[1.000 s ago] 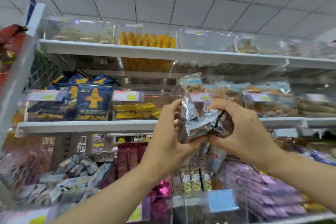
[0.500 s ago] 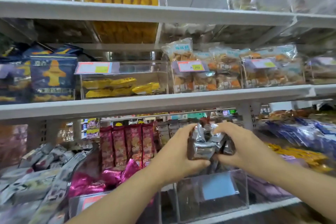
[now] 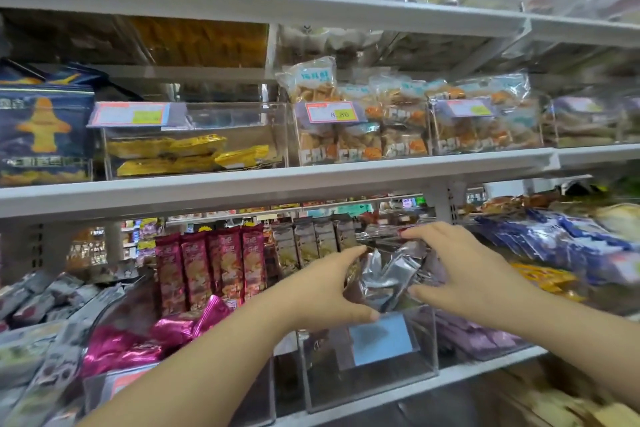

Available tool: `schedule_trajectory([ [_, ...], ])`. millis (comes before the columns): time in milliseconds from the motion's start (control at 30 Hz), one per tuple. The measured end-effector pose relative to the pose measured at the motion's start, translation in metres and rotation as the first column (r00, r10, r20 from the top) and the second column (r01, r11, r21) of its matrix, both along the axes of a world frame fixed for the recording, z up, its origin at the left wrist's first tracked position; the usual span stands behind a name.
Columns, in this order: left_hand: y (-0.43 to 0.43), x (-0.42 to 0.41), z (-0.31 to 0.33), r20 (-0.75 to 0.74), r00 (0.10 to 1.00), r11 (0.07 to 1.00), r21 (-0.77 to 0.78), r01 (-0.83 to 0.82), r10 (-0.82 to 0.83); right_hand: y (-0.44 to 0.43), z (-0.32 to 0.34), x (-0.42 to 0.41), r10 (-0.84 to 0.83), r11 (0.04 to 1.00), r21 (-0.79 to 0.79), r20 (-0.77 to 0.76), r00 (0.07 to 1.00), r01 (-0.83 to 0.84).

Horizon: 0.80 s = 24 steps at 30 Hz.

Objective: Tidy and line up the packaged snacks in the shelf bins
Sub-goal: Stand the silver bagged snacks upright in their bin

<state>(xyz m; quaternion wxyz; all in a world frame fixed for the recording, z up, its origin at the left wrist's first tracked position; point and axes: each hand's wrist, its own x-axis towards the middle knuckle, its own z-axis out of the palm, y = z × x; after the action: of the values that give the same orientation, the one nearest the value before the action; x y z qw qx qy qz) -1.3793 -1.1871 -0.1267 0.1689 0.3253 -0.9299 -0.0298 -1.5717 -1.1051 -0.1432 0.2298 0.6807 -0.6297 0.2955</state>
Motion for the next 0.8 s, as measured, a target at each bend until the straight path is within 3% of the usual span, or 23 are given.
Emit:
schedule_trajectory([
  [167,0.011,0.030,0.007,-0.077,0.997,0.995,-0.097,-0.016,0.008,0.017,0.012,0.037,0.101,0.991,-0.079,-0.049,0.994,-0.105],
  [500,0.048,0.177,-0.003,-0.325,0.940,0.931,-0.299,-0.209,0.106,0.019,0.030,0.170,0.305,0.951,-0.027,-0.068,0.950,-0.307],
  [800,0.057,0.348,-0.035,-0.475,0.793,0.821,-0.222,-0.527,0.381,-0.017,0.035,0.331,0.591,0.807,0.058,-0.104,0.800,-0.588],
])
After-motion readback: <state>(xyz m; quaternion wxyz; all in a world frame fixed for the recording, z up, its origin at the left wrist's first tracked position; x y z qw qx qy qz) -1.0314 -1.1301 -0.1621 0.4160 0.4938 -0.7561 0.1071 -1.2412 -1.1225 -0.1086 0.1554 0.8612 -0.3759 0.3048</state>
